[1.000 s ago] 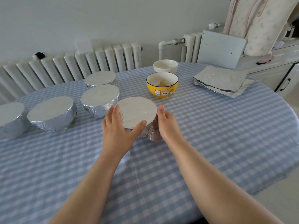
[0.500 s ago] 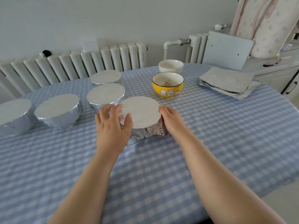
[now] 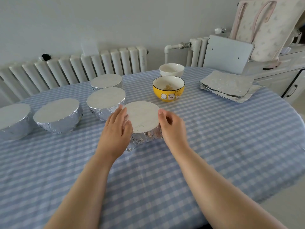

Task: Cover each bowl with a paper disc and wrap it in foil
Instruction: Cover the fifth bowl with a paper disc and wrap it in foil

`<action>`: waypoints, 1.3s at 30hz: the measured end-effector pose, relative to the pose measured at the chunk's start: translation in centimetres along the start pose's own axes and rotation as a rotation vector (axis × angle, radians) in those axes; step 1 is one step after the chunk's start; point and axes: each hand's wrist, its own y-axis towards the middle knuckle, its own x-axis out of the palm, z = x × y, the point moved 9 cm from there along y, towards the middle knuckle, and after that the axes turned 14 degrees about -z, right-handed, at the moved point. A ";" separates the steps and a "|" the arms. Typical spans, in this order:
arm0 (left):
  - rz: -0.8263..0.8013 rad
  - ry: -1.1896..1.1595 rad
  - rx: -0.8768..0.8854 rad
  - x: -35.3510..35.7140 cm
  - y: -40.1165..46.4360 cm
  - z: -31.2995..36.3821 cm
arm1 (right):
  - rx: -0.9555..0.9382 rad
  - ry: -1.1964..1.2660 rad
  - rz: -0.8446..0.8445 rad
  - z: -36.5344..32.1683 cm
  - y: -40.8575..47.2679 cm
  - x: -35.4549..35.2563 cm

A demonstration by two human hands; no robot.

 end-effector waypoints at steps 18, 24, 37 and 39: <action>0.029 -0.050 -0.047 0.4 0.0 -0.2 | 0.206 0.293 0.080 2.8 -0.2 0.9; 0.040 -0.061 -0.046 0.4 -0.1 -0.1 | 0.218 0.388 0.095 3.2 0.2 1.1; 0.066 -0.065 -0.059 0.4 -0.2 0.0 | 0.262 0.415 -0.015 3.1 1.3 1.5; 0.067 -0.073 -0.060 0.3 -0.2 0.1 | 0.285 0.422 -0.036 3.2 1.4 1.7</action>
